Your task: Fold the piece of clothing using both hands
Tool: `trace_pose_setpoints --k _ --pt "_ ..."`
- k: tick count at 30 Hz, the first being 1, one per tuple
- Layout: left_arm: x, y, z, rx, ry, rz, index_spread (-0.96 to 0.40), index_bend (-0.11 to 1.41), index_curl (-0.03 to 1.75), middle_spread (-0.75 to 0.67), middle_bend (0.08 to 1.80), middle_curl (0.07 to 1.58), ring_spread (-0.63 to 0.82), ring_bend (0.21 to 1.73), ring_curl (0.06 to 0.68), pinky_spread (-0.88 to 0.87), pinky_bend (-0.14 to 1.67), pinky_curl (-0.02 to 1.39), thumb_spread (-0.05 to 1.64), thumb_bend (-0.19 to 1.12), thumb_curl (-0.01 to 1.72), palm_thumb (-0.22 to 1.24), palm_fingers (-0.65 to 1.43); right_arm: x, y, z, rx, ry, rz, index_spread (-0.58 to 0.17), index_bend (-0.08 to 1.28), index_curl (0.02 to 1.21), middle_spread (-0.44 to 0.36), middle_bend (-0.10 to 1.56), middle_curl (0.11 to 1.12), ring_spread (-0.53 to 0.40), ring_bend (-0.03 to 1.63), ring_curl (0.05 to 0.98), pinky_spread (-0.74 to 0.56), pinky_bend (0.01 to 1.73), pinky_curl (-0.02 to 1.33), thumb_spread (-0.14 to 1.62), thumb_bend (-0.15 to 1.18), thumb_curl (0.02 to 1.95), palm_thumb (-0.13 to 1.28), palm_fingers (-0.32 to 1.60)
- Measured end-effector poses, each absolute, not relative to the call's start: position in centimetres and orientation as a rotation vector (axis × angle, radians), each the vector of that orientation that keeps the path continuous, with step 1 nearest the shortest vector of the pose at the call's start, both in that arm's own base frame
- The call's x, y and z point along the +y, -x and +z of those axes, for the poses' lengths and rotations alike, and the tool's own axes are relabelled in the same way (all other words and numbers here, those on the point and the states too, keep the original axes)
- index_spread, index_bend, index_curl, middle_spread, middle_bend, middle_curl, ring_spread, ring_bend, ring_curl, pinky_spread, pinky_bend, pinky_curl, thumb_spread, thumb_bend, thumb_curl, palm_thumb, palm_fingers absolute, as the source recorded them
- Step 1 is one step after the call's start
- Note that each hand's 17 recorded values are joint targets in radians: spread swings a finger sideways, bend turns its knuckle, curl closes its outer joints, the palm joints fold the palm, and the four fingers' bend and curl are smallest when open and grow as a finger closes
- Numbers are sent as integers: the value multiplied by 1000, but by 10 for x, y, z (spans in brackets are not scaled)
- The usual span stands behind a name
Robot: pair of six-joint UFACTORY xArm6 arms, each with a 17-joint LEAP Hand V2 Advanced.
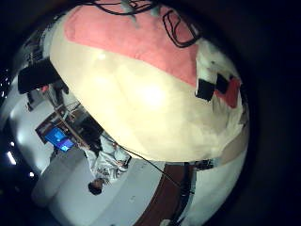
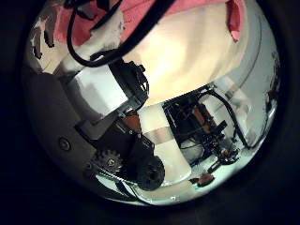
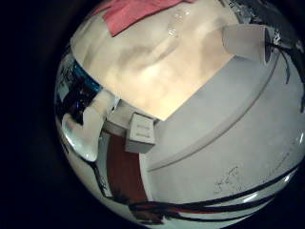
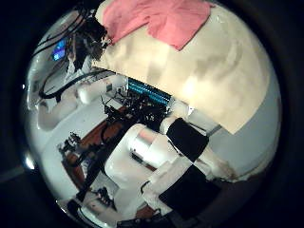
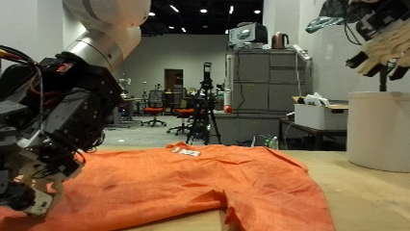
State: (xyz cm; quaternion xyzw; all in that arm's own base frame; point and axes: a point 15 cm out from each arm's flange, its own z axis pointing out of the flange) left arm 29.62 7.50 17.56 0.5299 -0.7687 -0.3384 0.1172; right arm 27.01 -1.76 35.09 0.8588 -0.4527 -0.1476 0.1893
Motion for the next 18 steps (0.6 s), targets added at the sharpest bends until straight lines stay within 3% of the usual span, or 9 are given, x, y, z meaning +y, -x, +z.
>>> trace_pose_setpoints --k 5,8,10,12,15,18 --pt "76 -295 176 -2250 -1559 -985 -562 418 608 -519 1067 627 -523 1061 479 -675 1073 572 1173 -10 288 655 1161 -10 -289 337 -1294 -2482 -358 -251 163 305 -58 239 333 27 475 304 154 213 305 1216 13 281 699 514" --pt "77 -294 178 -2238 -1570 -976 -566 399 635 -515 1073 624 -525 1068 481 -671 1078 573 1180 -13 283 660 1154 -6 -284 304 -1278 -2482 -406 -253 162 308 -71 267 351 -50 529 330 50 235 311 1203 9 294 745 535" --pt "75 -293 179 -2230 -1590 -944 -564 357 645 -515 1075 621 -528 1065 482 -667 1083 575 1180 -19 280 651 1110 -5 -277 280 -1262 -2476 -440 -259 177 320 -77 280 363 -67 508 337 48 228 317 1198 -3 301 758 466" --pt "72 -291 179 -2211 -1609 -900 -516 216 628 -510 1036 620 -527 1058 490 -671 1074 583 1148 -54 262 551 868 -4 -277 266 -1258 -2478 -442 -261 180 323 -76 283 367 -76 493 333 53 230 313 1191 -11 308 767 448" --pt "69 -288 180 -2205 -1622 -810 -370 149 610 -430 795 583 -450 998 488 -638 1042 595 1079 -58 250 437 338 -3 -280 261 -1252 -2474 -452 -263 188 330 -65 286 373 -78 470 322 64 227 308 1181 -15 314 768 431" --pt "68 -283 170 -2228 -1631 -746 -227 156 576 -276 565 504 -305 929 452 -585 1041 592 1032 -45 253 379 144 -3 -280 260 -1252 -2472 -455 -265 188 337 -56 285 378 -67 461 317 82 223 304 1175 -17 316 765 425"
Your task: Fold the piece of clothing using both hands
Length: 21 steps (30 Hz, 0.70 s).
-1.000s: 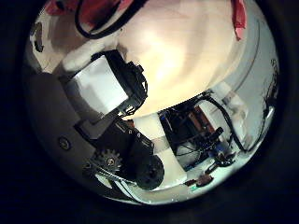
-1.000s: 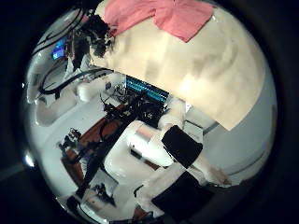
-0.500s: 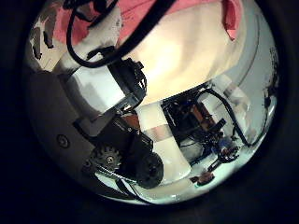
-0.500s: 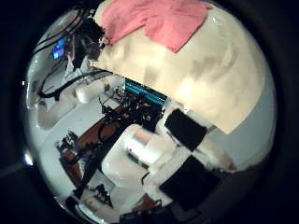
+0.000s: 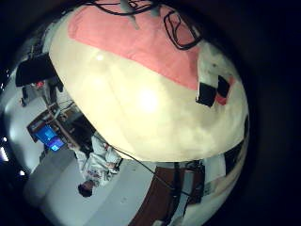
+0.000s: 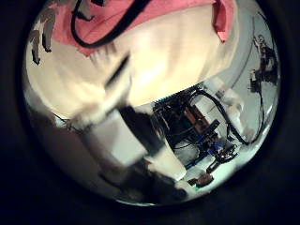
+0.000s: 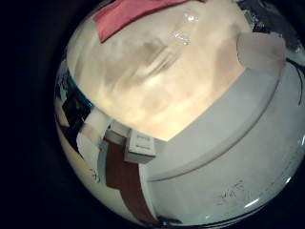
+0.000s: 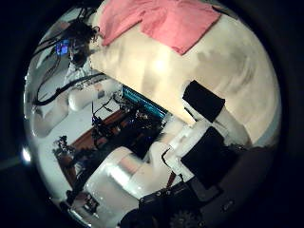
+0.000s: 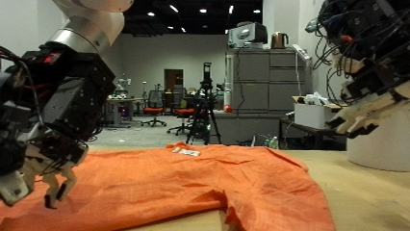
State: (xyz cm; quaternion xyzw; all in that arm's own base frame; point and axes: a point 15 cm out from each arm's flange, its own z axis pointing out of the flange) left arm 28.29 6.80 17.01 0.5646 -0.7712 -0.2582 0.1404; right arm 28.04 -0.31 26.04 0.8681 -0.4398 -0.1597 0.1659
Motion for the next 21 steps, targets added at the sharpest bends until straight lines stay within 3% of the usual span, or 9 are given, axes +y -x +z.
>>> trace_pose_setpoints --k 6,13,18,21 --pt "69 -273 151 -2278 -1665 -716 -65 173 498 -61 448 416 -48 814 375 -356 856 536 953 -36 267 309 25 -3 -277 258 -1246 -2468 -465 -272 189 353 -65 268 381 -56 447 312 107 215 298 1168 -17 320 768 420" --pt "71 -266 134 -2256 -1737 -749 -12 222 483 -13 419 394 72 705 314 -157 678 461 922 -25 286 306 114 -3 -277 259 -1244 -2469 -464 -275 180 359 -54 260 389 -51 447 311 128 206 293 1165 -17 322 768 419" --pt "74 -270 125 -2262 -1777 -754 -15 177 476 -126 555 432 13 680 287 -215 661 431 939 -8 307 388 355 -2 -276 259 -1241 -2468 -466 -274 178 355 -44 267 396 -63 463 315 132 200 291 1165 -17 322 768 424" --pt "75 -271 123 -2253 -1782 -765 -61 172 481 -230 708 488 -136 719 290 -361 724 435 949 -10 318 443 556 -1 -277 260 -1236 -2472 -462 -274 178 354 -46 266 398 -69 473 318 133 200 290 1165 -17 323 768 425"
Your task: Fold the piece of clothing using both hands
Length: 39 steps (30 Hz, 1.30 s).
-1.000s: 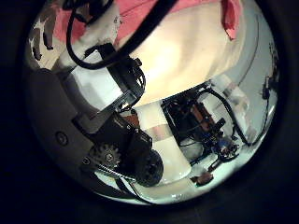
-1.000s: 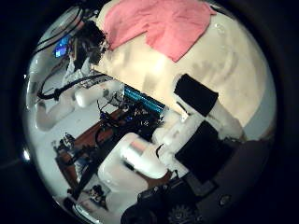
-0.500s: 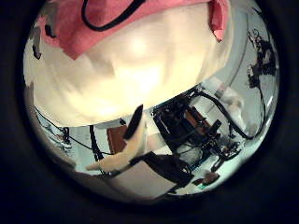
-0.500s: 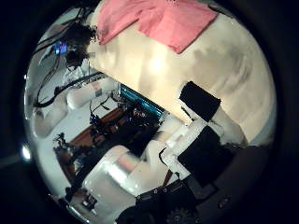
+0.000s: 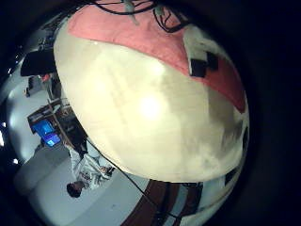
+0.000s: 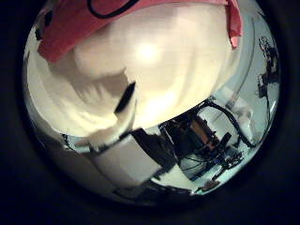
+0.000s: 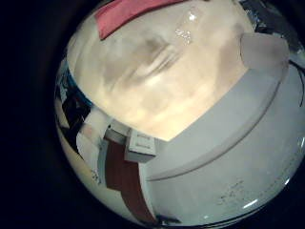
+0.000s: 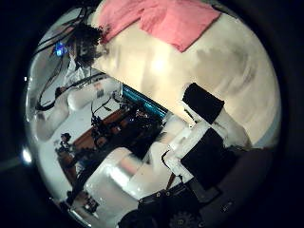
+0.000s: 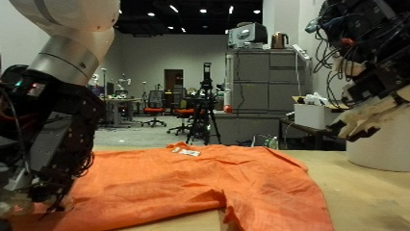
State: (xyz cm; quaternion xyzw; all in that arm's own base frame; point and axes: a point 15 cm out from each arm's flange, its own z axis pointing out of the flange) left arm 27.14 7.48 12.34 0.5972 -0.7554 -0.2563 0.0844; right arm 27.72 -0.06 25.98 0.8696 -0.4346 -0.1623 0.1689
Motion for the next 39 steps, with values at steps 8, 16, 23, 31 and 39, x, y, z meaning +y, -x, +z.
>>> trace_pose_setpoints --k 8,16,23,31,39 --pt "79 -272 128 -2199 -1764 -816 -264 209 605 -423 942 654 -453 1102 437 -625 922 512 987 14 360 655 1082 0 -277 259 -1230 -2474 -462 -273 180 353 -110 271 404 -76 476 320 135 199 286 1159 -18 319 760 423" --pt "76 -274 136 -2188 -1753 -801 -465 366 826 -482 1017 764 -468 1249 520 -650 1106 592 972 -4 442 807 1160 0 -276 256 -1232 -2470 -466 -276 183 355 -113 276 408 -77 488 320 154 196 280 1157 -18 318 756 431" --pt "67 -276 150 -2156 -1727 -757 -573 415 977 -496 1078 813 -457 1292 536 -627 1181 615 931 -7 537 892 1143 0 -277 256 -1232 -2471 -466 -278 182 359 -99 281 414 -92 504 323 141 196 275 1158 -17 319 755 440" --pt "67 -280 155 -2159 -1722 -754 -648 415 1105 -491 1108 826 -441 1356 540 -613 1201 609 928 -7 627 924 1158 2 -286 247 -1237 -2481 -452 -272 159 341 -129 291 421 -149 597 348 43 240 278 1160 -13 321 764 494" --pt "66 -282 161 -2162 -1710 -751 -689 391 1205 -483 1113 825 -430 1380 532 -592 1224 607 941 -9 696 933 1151 7 -305 219 -1226 -2535 -389 -257 176 334 -108 318 439 -171 593 367 -33 277 290 1079 -20 343 779 367"
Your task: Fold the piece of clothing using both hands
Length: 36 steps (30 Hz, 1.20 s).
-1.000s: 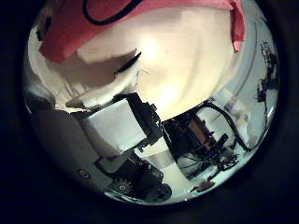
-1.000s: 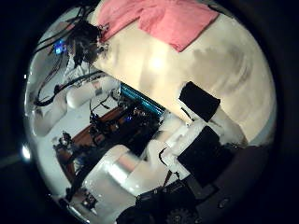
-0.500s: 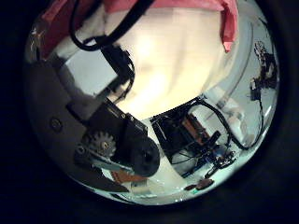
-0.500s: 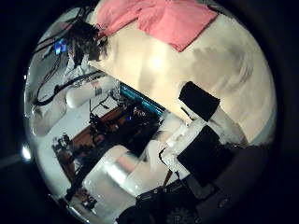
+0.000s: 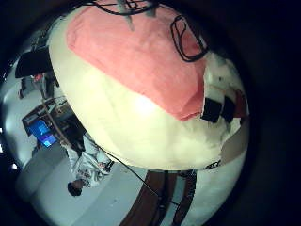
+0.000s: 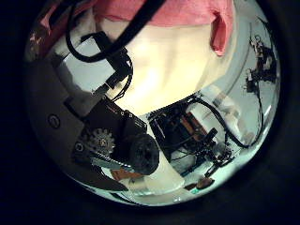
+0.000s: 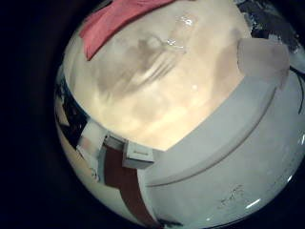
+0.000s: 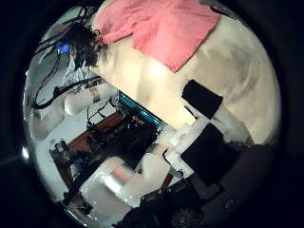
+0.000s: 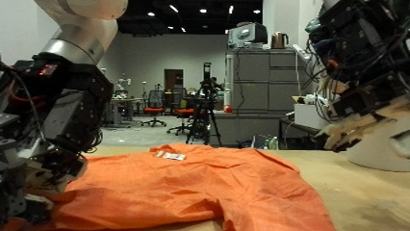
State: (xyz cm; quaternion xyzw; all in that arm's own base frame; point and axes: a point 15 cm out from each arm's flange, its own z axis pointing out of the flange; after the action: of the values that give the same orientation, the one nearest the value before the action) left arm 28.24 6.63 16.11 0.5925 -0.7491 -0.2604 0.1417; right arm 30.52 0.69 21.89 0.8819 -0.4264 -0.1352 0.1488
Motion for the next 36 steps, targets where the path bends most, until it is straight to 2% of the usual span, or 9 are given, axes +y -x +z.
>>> trace_pose_setpoints --k 6,9,13,21,29,33,36 --pt "67 -284 165 -2160 -1707 -753 -711 368 1259 -482 1123 826 -426 1388 525 -582 1231 604 948 -9 736 933 1149 26 -337 185 -1172 -2616 -289 -249 177 341 -85 290 428 -110 455 325 -8 300 294 1009 -22 365 806 256" --pt "67 -285 166 -2164 -1702 -747 -719 357 1280 -481 1123 826 -421 1392 522 -583 1233 600 950 -10 752 930 1151 40 -341 167 -1147 -2617 -298 -240 171 338 -61 274 420 -72 426 313 12 306 296 997 -27 367 797 238" --pt "68 -283 165 -2163 -1697 -748 -728 345 1305 -480 1124 825 -421 1394 519 -580 1236 597 952 -10 770 926 1150 48 -359 159 -1172 -2646 -217 -235 169 332 -42 260 413 -40 419 308 33 297 294 982 -29 366 780 241" --pt "67 -283 167 -2164 -1681 -736 -738 313 1342 -479 1129 824 -421 1390 513 -578 1248 596 955 -10 799 921 1143 58 -359 131 -1102 -2583 -185 -236 169 328 -27 267 411 -19 399 301 44 268 292 945 -36 348 722 251" --pt "73 -286 174 -2153 -1688 -728 -744 291 1372 -479 1128 822 -422 1389 510 -576 1250 593 956 -10 820 916 1146 64 -355 116 -1056 -2529 -155 -232 175 325 -32 268 410 -41 405 302 38 246 290 925 -26 346 722 288" --pt "74 -286 178 -2148 -1682 -727 -745 284 1383 -480 1124 822 -422 1394 510 -575 1250 591 957 -10 828 915 1146 61 -360 115 -1050 -2525 -114 -248 181 323 -60 307 419 -108 483 311 -37 243 277 913 -16 358 776 463" --pt "75 -284 178 -2144 -1677 -727 -745 281 1390 -482 1122 823 -423 1391 509 -575 1252 591 957 -10 833 914 1144 65 -368 115 -1057 -2553 -86 -289 175 323 -121 389 456 -212 641 350 -242 366 287 910 -15 370 815 828"
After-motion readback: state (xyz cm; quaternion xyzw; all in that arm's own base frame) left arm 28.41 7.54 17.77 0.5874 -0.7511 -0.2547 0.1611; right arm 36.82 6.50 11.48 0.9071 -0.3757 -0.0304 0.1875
